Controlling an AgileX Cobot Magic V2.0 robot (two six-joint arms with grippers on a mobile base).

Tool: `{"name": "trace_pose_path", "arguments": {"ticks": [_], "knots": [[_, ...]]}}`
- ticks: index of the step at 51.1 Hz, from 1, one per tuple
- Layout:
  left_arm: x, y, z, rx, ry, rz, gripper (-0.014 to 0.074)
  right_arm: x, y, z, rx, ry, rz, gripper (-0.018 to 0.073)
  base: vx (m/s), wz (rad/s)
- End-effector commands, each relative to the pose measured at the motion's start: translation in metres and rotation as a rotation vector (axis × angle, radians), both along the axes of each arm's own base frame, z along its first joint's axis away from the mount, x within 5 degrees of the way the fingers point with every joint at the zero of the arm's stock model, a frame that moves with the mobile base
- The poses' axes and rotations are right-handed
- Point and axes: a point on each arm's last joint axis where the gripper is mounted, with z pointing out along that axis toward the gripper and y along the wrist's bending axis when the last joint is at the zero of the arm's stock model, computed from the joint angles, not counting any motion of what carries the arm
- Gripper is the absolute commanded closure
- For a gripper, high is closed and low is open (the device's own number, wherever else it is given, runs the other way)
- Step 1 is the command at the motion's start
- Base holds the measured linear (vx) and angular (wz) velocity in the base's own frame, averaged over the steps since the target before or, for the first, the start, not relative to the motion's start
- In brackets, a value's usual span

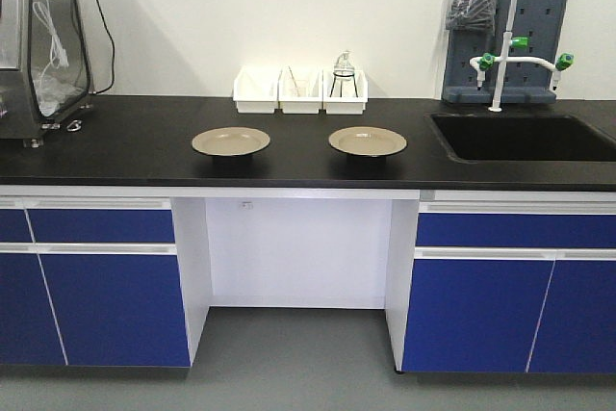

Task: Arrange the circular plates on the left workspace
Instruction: 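Drive the base toward the bench with the two beige plates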

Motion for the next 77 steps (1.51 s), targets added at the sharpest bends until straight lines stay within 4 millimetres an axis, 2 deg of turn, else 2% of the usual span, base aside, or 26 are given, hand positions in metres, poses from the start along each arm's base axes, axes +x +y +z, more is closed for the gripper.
{"name": "trace_pose_path", "arguments": {"ticks": [1,35,77], "knots": [[0.0008,-0.0002,0.0008,-0.012,-0.067,-0.003,0.0596,0.0003,-0.0005,0.0009,-0.011,-0.075,-0.007,0.0564,0.0,0.0],[0.0008,-0.0001,0.0008,-0.012,-0.067,-0.002,0.0596,0.0003,-0.0005,0.0007,-0.011,-0.072,-0.007,0.0564,0.13,0.01],[0.0008,-0.0001,0.0008,-0.012,-0.067,-0.001,0.0596,0.0003,-0.0005,0.0007,-0.011,-0.072,-0.007,0.0564,0.44,-0.08]]}}
